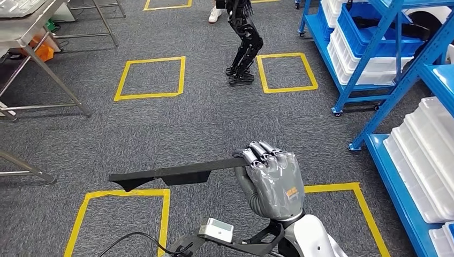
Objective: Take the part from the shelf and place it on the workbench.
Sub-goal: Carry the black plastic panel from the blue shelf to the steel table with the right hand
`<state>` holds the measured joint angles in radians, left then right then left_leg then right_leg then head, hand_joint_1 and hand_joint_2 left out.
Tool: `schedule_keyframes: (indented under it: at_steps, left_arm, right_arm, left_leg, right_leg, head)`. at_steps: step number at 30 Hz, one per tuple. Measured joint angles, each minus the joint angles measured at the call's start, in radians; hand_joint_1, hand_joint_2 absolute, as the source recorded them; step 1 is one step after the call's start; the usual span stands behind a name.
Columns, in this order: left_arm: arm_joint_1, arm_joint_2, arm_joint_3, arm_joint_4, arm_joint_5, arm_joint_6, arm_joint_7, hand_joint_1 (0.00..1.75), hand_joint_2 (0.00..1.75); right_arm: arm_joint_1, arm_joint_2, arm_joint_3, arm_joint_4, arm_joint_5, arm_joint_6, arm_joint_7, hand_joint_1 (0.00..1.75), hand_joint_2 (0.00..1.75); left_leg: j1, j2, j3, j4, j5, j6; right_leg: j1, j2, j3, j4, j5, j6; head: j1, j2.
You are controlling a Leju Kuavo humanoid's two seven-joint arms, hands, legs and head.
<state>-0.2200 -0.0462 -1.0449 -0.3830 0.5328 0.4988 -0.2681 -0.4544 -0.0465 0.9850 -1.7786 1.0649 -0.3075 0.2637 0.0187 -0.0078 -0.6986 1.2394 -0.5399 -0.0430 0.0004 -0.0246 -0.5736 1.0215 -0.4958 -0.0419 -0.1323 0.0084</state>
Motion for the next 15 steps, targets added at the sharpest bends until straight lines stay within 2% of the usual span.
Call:
schedule_keyframes:
  at_steps: [2, 3, 4, 6, 8, 10, 12, 13, 14, 15]
  left_arm:
    - [-0.002, 0.000, 0.000, 0.000, -0.004, -0.001, 0.000, 0.00, 1.75]
    - [-0.003, 0.000, 0.000, 0.000, -0.005, -0.001, 0.000, 0.00, 1.75]
    - [-0.003, 0.000, 0.000, 0.000, -0.007, -0.002, 0.001, 0.00, 1.75]
    - [-0.003, 0.001, 0.000, -0.001, -0.007, -0.002, 0.002, 0.00, 1.75]
    - [-0.003, 0.002, 0.000, -0.002, -0.007, -0.002, 0.002, 0.00, 1.75]
    - [-0.005, 0.002, 0.000, -0.003, -0.007, -0.002, 0.002, 0.00, 1.75]
    - [-0.005, 0.002, 0.000, -0.004, -0.007, -0.003, 0.002, 0.00, 1.75]
    - [-0.004, 0.002, 0.000, -0.004, -0.007, -0.003, 0.002, 0.00, 1.75]
    - [-0.004, 0.002, 0.000, -0.004, -0.007, -0.003, 0.002, 0.00, 1.75]
    - [-0.004, 0.002, 0.000, -0.005, -0.007, -0.003, 0.002, 0.00, 1.75]
  right_arm:
    - [0.000, 0.000, 0.000, 0.000, 0.001, 0.001, 0.002, 1.75, 1.75]
    - [-0.001, 0.000, 0.000, 0.000, 0.002, 0.001, 0.003, 1.75, 1.75]
    - [-0.001, 0.000, 0.000, 0.000, 0.003, 0.002, 0.003, 1.75, 1.75]
    - [-0.001, 0.000, 0.000, -0.001, 0.003, 0.002, 0.004, 1.75, 1.75]
    - [-0.002, 0.000, 0.000, -0.001, 0.003, 0.003, 0.004, 1.75, 1.75]
    - [-0.003, 0.000, 0.000, -0.001, 0.004, 0.003, 0.004, 1.75, 1.75]
    - [-0.001, -0.001, 0.001, -0.001, 0.004, 0.003, 0.005, 1.75, 1.75]
    - [0.000, -0.002, 0.001, -0.001, 0.004, 0.003, 0.005, 1.75, 1.75]
    - [0.001, -0.002, 0.001, -0.001, 0.004, 0.003, 0.005, 1.75, 1.75]
    - [0.001, -0.003, 0.001, -0.001, 0.004, 0.003, 0.006, 1.75, 1.75]
  left_leg:
    - [-0.007, 0.016, 0.068, -0.142, 0.057, 0.013]
    - [-0.012, 0.023, 0.092, -0.193, 0.073, 0.018]
    - [-0.016, 0.027, 0.100, -0.214, 0.075, 0.021]
    - [-0.017, 0.021, 0.101, -0.220, 0.077, 0.027]
    - [-0.012, 0.015, 0.105, -0.232, 0.083, 0.037]
    - [-0.008, 0.011, 0.109, -0.241, 0.088, 0.045]
    - [-0.008, 0.005, 0.107, -0.240, 0.088, 0.047]
    - [-0.007, 0.001, 0.106, -0.239, 0.087, 0.047]
    - [-0.007, -0.004, 0.106, -0.237, 0.087, 0.046]
    - [-0.005, -0.010, 0.106, -0.234, 0.085, 0.045]
  right_leg:
    - [0.004, -0.007, 0.005, 0.001, -0.004, 0.003]
    - [0.005, -0.010, 0.006, 0.001, -0.005, 0.006]
    - [0.006, -0.013, 0.006, 0.002, -0.006, 0.010]
    - [0.006, -0.019, 0.006, 0.000, -0.008, 0.019]
    - [0.005, -0.008, 0.001, 0.020, -0.028, 0.029]
    - [0.002, 0.012, -0.040, 0.112, -0.085, 0.037]
    - [-0.002, 0.020, -0.104, 0.245, -0.141, 0.041]
    - [-0.004, 0.021, -0.124, 0.283, -0.146, 0.043]
    - [-0.007, 0.021, -0.126, 0.283, -0.131, 0.045]
    - [-0.009, 0.022, -0.109, 0.242, -0.098, 0.046]
  head:
    - [0.000, 0.000]
    - [0.000, 0.000]
    - [0.001, 0.000]
    - [0.001, 0.000]
    - [0.002, 0.000]
    - [0.005, 0.000]
    - [0.008, 0.000]
    - [0.008, 0.000]
    - [0.008, 0.000]
    - [0.008, 0.000]
